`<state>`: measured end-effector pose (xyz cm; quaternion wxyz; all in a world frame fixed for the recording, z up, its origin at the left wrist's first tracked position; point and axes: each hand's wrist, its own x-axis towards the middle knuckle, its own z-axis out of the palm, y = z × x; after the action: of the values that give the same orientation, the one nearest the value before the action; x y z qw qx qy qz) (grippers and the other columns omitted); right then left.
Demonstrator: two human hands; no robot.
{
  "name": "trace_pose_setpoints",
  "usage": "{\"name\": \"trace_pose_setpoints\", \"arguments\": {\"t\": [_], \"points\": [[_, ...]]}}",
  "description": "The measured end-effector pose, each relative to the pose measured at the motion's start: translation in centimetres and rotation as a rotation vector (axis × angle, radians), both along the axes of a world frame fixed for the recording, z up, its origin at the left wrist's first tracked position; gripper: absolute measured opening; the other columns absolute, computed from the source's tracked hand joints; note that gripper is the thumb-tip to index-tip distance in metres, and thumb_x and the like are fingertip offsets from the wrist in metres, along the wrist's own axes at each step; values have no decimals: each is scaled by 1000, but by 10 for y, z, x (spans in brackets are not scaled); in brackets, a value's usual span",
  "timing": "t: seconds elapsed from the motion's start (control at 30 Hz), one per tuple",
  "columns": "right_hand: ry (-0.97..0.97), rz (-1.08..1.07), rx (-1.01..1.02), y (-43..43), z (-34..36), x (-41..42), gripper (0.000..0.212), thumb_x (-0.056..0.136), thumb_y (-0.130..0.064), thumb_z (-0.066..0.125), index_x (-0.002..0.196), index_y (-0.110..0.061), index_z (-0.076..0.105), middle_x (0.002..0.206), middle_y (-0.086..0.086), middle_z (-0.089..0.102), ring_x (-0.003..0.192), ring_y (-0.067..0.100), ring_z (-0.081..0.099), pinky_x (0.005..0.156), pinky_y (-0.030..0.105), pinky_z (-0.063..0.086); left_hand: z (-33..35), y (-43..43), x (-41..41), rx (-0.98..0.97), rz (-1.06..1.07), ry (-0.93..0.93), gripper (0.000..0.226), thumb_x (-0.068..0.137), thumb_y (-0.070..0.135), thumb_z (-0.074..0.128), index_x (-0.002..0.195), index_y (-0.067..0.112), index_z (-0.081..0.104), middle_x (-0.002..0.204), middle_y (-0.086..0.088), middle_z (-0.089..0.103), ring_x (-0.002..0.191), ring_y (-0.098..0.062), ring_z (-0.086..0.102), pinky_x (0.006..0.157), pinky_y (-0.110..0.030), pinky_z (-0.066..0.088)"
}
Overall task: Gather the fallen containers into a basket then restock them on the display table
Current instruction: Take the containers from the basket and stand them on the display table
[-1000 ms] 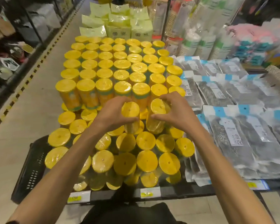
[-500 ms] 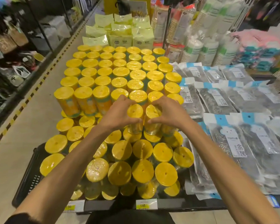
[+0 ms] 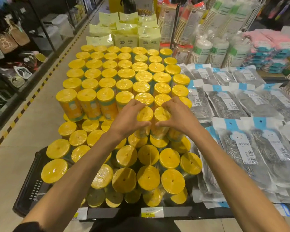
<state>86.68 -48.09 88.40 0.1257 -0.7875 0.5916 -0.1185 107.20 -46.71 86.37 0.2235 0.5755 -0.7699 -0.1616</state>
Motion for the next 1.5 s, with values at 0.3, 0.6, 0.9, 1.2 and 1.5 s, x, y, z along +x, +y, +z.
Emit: {"name": "trace_pose_setpoints", "arguments": {"t": [0.3, 0.6, 0.9, 1.2, 1.5], "points": [[61, -2, 0, 4, 3, 3, 82, 65, -60, 81, 131, -19, 56, 127, 5, 48, 110, 29, 56, 86, 48, 50, 1, -1, 0, -25, -20, -51, 75, 77, 49, 77, 140, 18, 50, 138, 1, 46, 126, -16, 45, 95, -31, 46], [141, 50, 47, 1, 22, 17, 71, 76, -50, 77, 135, -17, 53, 132, 9, 48, 118, 28, 52, 91, 45, 49, 10, 7, 20, -11, -48, -33, 62, 86, 44, 70, 140, 19, 49, 138, -2, 49, 125, -18, 48, 98, -28, 40], [339, 223, 16, 29, 43, 125, 60, 87, -51, 65, 134, -15, 51, 133, 13, 47, 123, 33, 45, 93, 46, 47, 23, 57, 127, -74, 127, -374, 41, 91, 43, 59, 120, 14, 60, 113, -10, 59, 108, -32, 54, 77, -42, 47], [454, 481, -12, 90, 49, 298, 68, 89, -52, 62, 145, -20, 41, 145, 14, 40, 134, 35, 36, 104, 47, 36, 21, 169, 302, 107, 387, -571, 53, 93, 51, 51, 135, 20, 50, 129, -7, 56, 119, -30, 51, 93, -43, 43], [460, 661, 4, 163, 31, 475, 69, 89, -54, 61, 145, -19, 41, 143, 13, 42, 131, 35, 42, 101, 45, 40, 12, 288, 447, 203, 570, -594, 58, 91, 51, 55, 139, 20, 47, 132, -8, 56, 123, -28, 51, 98, -44, 46]]}}
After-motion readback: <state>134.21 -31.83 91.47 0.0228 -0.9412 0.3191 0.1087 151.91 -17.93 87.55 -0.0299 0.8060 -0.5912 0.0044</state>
